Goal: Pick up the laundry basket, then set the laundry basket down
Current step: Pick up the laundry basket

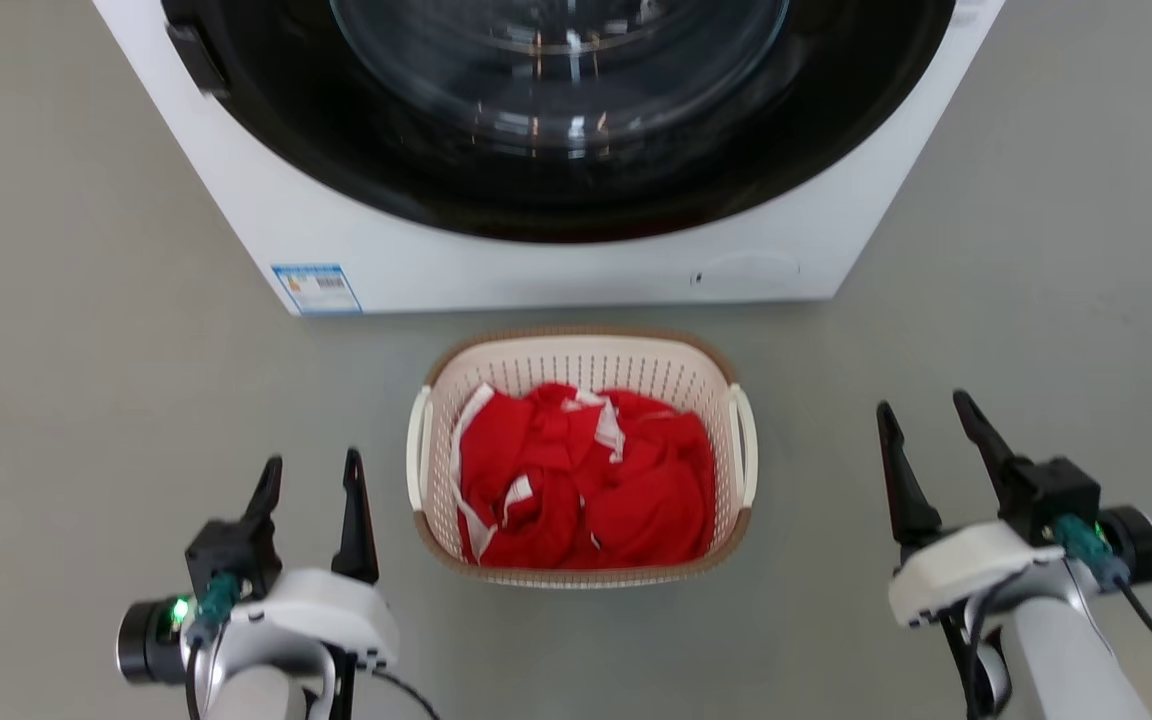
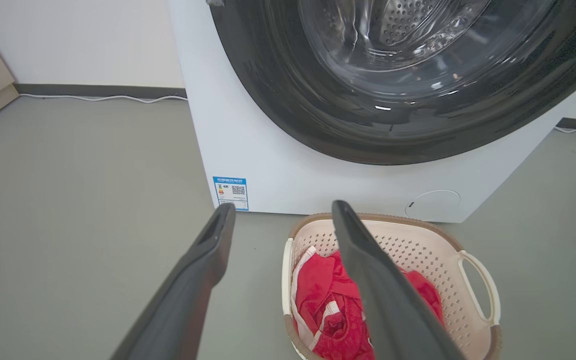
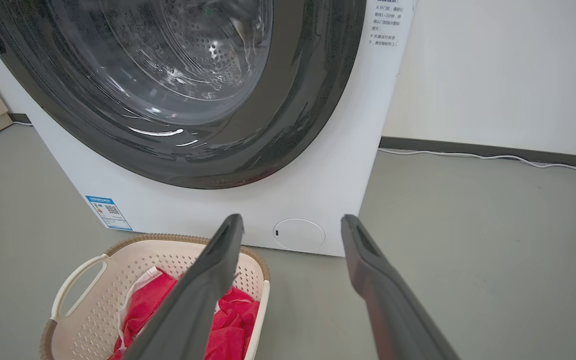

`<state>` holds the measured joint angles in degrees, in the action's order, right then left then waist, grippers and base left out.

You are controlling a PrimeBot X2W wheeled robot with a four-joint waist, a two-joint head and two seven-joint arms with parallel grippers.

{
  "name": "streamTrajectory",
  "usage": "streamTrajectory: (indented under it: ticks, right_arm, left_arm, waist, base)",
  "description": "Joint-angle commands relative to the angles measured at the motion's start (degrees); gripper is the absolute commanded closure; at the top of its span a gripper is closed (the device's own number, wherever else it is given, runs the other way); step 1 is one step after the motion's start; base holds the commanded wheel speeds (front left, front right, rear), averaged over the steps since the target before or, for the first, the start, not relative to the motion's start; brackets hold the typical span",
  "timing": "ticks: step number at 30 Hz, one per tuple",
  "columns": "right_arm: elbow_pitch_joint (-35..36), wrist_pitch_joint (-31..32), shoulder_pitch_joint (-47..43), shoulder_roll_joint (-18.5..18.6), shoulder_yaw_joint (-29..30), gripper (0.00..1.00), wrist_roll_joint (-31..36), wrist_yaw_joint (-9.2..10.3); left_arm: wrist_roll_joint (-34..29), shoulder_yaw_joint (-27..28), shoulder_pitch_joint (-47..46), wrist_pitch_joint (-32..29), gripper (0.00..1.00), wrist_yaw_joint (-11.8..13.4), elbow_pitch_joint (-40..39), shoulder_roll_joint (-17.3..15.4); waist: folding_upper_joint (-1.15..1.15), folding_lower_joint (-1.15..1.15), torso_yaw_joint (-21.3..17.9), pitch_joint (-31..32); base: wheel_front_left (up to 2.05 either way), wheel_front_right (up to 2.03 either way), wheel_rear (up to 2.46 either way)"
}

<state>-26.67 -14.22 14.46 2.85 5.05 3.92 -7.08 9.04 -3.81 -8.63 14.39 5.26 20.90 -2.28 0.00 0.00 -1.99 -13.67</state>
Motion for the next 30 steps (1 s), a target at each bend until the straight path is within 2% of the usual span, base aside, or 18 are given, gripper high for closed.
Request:
streamTrajectory:
  ticks: [1, 6, 14, 22, 30]
  right_arm:
    - [0.0, -0.8, 3.1, 0.0, -1.9, 0.0, -0.7, -0.41]
    - [-3.5, -0.8, 7.8, 0.0, -3.1, 0.0, -1.2, -0.41]
    - [-14.1, -0.8, 17.4, 0.0, -4.6, 0.0, -2.7, -0.41]
    - [-21.1, -0.8, 24.5, 0.0, -5.5, 0.0, -3.6, -0.41]
    - [-25.3, -0.8, 28.8, 0.0, -6.7, 0.0, -4.6, -0.41]
  left_arm:
    - [0.5, 1.4, -3.4, 0.6, 0.0, 0.8, -0.7, -0.6]
    - [1.7, 0.6, -8.0, 0.6, 0.0, 1.3, 1.3, -0.6]
    - [3.5, -1.1, -18.7, 0.6, 0.0, 1.8, 9.5, -0.6]
    - [5.1, -2.8, -26.6, 0.6, 0.0, 2.0, 16.8, -0.6]
    - [6.4, -4.0, -32.5, 0.6, 0.0, 2.5, 24.7, -0.6]
  waist:
    - [0.0, 0.0, -0.2, -3.8]
    - [0.0, 0.0, -0.2, -9.2]
    - [0.0, 0.0, 0.0, -18.6]
    - [0.0, 0.0, 0.5, -23.4]
    - [0.0, 0.0, 0.4, -27.3]
  base:
    - [0.0, 0.0, 0.0]
    - [0.0, 0.0, 0.0]
    - [0.0, 0.0, 0.0]
    - [0.0, 0.0, 0.0]
    - [0.0, 0.0, 0.0]
